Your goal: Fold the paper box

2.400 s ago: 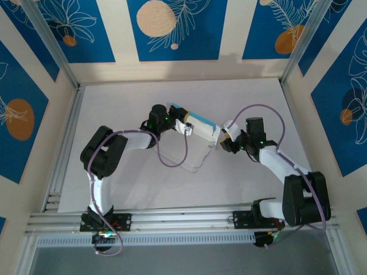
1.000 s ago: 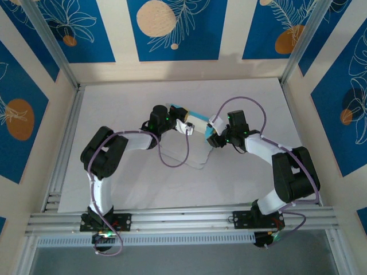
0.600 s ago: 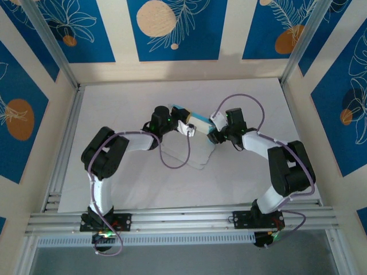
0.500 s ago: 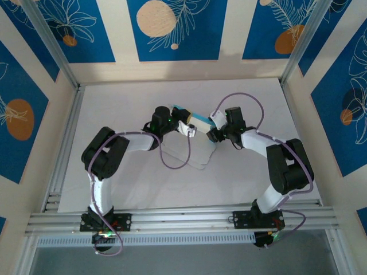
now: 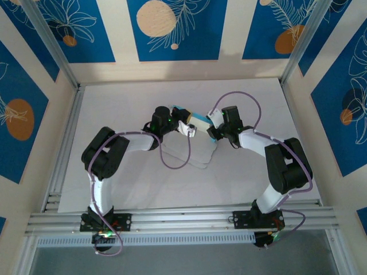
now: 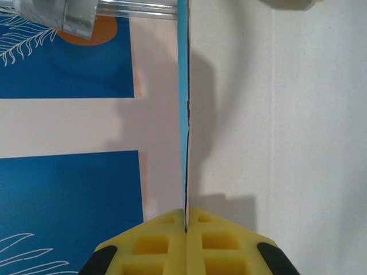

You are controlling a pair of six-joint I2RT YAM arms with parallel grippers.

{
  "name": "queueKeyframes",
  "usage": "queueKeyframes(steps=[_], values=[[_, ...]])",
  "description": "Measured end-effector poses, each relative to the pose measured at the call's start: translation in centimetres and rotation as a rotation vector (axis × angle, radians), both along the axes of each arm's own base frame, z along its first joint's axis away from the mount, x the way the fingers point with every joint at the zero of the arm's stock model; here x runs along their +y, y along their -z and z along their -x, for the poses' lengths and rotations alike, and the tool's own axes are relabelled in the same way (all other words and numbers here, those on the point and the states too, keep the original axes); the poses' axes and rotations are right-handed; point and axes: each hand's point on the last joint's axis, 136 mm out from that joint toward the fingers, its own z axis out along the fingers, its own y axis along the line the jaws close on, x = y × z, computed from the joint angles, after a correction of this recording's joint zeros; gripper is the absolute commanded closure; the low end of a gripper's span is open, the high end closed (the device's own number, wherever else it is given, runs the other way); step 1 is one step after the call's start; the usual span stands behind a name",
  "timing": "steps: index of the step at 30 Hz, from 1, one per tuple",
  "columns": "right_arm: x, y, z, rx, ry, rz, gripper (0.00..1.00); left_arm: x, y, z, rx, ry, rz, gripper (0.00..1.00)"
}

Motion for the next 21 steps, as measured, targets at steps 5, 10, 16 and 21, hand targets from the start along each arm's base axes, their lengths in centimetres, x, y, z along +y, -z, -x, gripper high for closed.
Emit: queueKeyframes(steps=[5, 10, 16, 21], values=[[-0.2, 0.0, 0.0, 0.002, 0.009, -0.006, 0.84, 0.0, 0.0, 0.0, 0.002, -0.002, 0.003, 1.0], [-0.2, 0.0, 0.0, 0.003, 0.011, -0.006, 0.84, 0.0, 0.0, 0.0, 0.004, -0.003, 0.004, 1.0], [-0.2, 0.0, 0.1, 0.002, 0.01, -0.012, 0.7, 0.0, 0.0, 0.0, 0.005, -0.001, 0.004, 1.0], [-0.7, 0.5, 1.4, 0.016, 0.011, -0.031, 0.6, -0.4, 0.0, 0.4, 0.008, 0.012, 0.004, 1.0]])
